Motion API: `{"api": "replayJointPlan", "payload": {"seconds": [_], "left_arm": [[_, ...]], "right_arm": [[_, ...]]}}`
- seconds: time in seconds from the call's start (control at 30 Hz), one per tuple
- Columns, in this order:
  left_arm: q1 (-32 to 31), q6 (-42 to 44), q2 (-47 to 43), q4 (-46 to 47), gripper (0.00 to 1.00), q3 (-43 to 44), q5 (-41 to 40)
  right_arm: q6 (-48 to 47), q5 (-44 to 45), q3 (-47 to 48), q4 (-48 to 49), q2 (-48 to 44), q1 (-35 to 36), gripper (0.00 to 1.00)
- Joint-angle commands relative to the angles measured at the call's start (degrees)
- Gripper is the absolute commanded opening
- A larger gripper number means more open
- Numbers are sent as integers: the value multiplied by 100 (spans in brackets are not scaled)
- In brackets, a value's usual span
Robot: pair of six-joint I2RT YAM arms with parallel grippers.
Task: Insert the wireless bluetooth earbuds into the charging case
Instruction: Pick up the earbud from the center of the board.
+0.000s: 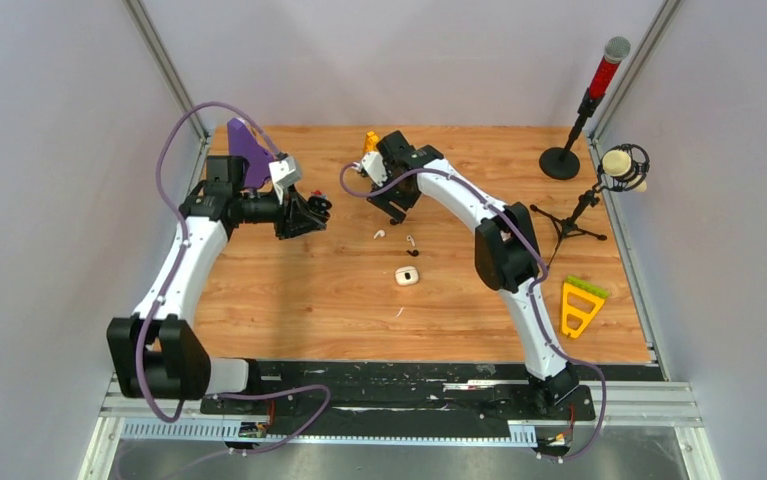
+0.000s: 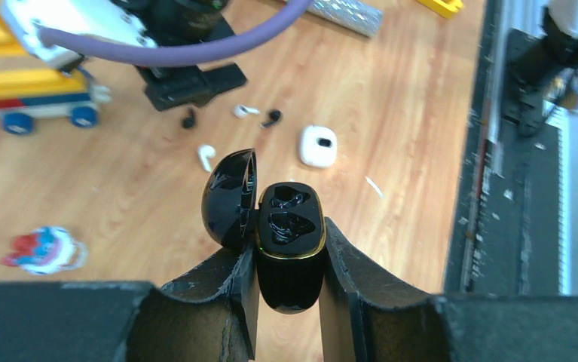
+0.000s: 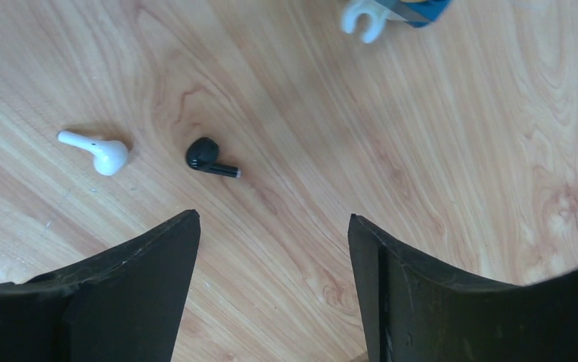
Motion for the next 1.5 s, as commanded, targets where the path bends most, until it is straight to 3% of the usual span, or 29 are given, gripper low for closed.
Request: {"api": "replayJointPlan", "payload": {"seconds": [0.0, 0.3, 0.43, 0.53, 0.57, 0.6, 0.63, 0.67, 0.7, 0.73, 0.83, 0.93, 1.07, 1.3, 1.43, 1.47], "left_arm": [[-32, -2644, -831, 3626, 8, -700, -357], [-31, -4519, -1324, 6588, 9, -2022, 198], [-44, -4511, -1510, 6744, 10, -2278, 602], [-47, -4010, -1514, 5891, 11, -2154, 1073], [-51, -3429, -1496, 5502, 12, -1979, 1195], [-53, -3025, -1464, 4364, 13, -1835, 1439], [-59, -1867, -1378, 3640, 13, -1458, 1519], [-56, -1215, -1321, 2031, 13, -1249, 1570], [-55, 3, -1167, 1375, 13, -852, 1600], [-55, 458, -1084, 256, 13, -691, 1608], [-60, 2236, -656, -1274, 13, -111, 1699], [-79, 3215, -311, -2310, 13, 138, 1689], [-99, 3675, -75, -2780, 13, 284, 1671], [-103, 3225, -146, -2316, 12, 215, 1625], [-111, 2361, -399, -1269, 12, -74, 1520], [-122, 1787, -547, -974, 12, -264, 1480]], "right_arm": [[526, 338, 527, -43, -314, -183, 74], [719, -54, 773, -185, -204, -178, 74], [720, -270, 966, -187, 67, -76, 72], [681, -258, 1026, -188, 314, 59, 71], [687, -268, 1037, -188, 385, 113, 70], [695, -293, 1033, -188, 451, 142, 69], [711, -328, 1023, -187, 509, 169, 68], [744, -362, 1022, -186, 562, 192, 67], [782, -401, 1021, -191, 607, 200, 66], [816, -451, 1015, -198, 649, 214, 65], [846, -557, 1007, -229, 703, 225, 62], [790, -620, 986, -284, 696, 223, 59], [708, -505, 983, -302, 685, 226, 58], [1019, -538, 968, -142, 591, 98, 59], [1206, -765, 718, 330, 213, -109, 60], [1196, -715, 557, 522, 102, -130, 60]]}}
